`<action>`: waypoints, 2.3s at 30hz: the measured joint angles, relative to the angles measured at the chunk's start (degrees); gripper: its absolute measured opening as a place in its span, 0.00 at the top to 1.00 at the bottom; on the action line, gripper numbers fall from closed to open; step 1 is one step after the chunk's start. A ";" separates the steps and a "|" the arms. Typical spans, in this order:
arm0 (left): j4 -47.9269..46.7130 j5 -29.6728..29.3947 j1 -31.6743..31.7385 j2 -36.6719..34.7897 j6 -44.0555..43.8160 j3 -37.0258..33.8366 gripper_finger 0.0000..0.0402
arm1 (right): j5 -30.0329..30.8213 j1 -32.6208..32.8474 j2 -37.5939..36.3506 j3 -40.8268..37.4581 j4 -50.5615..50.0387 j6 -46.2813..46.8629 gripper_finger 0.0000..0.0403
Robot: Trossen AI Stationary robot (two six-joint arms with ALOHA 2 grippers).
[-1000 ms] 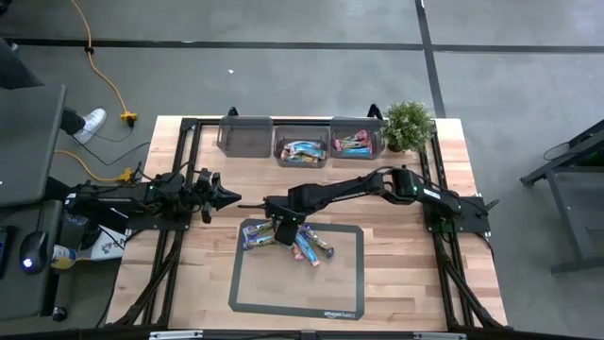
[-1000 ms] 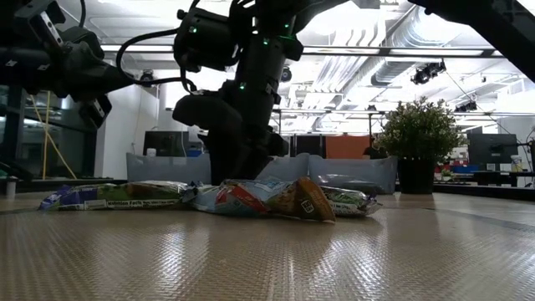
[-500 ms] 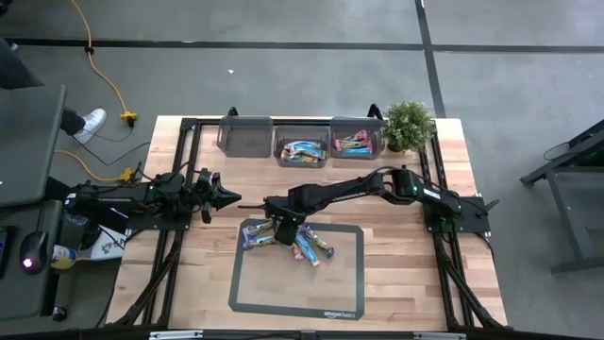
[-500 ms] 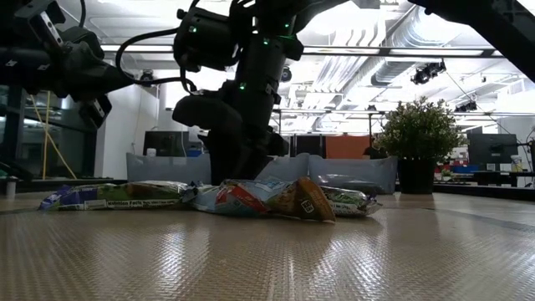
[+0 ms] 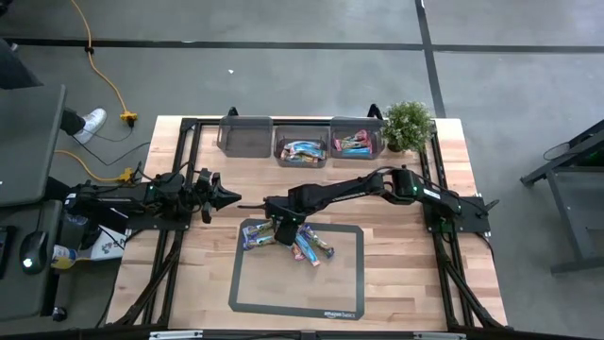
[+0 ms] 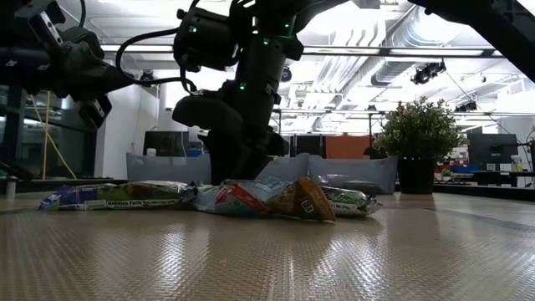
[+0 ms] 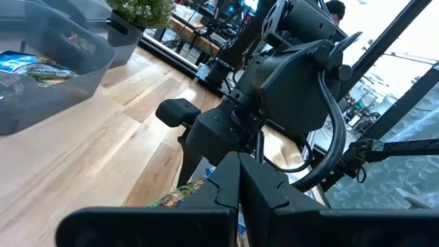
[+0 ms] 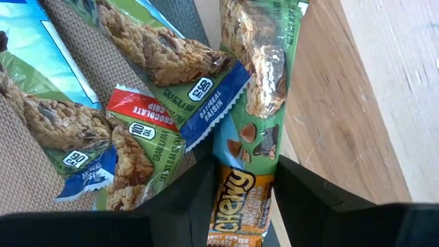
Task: Pick and place Granola Bars by type
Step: Put the yellow granola bar into the center black bin
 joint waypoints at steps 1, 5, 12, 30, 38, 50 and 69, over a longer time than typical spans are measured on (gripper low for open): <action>-0.01 0.00 0.02 0.01 0.00 0.00 1.00 | 0.00 0.00 0.00 0.00 0.00 0.00 0.67; 0.00 0.18 0.01 0.00 0.00 -0.01 1.00 | 0.09 -0.02 0.00 0.00 0.00 0.19 0.69; 0.00 0.28 0.01 0.01 0.00 0.00 1.00 | 0.17 -0.12 0.04 0.33 -0.46 0.02 0.77; 0.00 0.39 0.00 0.02 0.00 0.00 1.00 | 3.02 -3.74 -5.53 0.46 -2.16 -1.57 0.81; 0.00 0.37 0.02 0.02 0.00 0.00 1.00 | 5.11 -5.76 -10.75 0.55 0.83 -3.06 0.81; 0.01 0.35 0.00 0.02 -0.02 0.00 1.00 | -5.87 -6.62 -12.46 -1.07 2.11 -33.13 0.81; 0.22 0.33 -0.01 0.02 -0.02 -0.02 1.00 | -10.68 -9.05 -12.07 -11.51 7.62 -34.71 0.50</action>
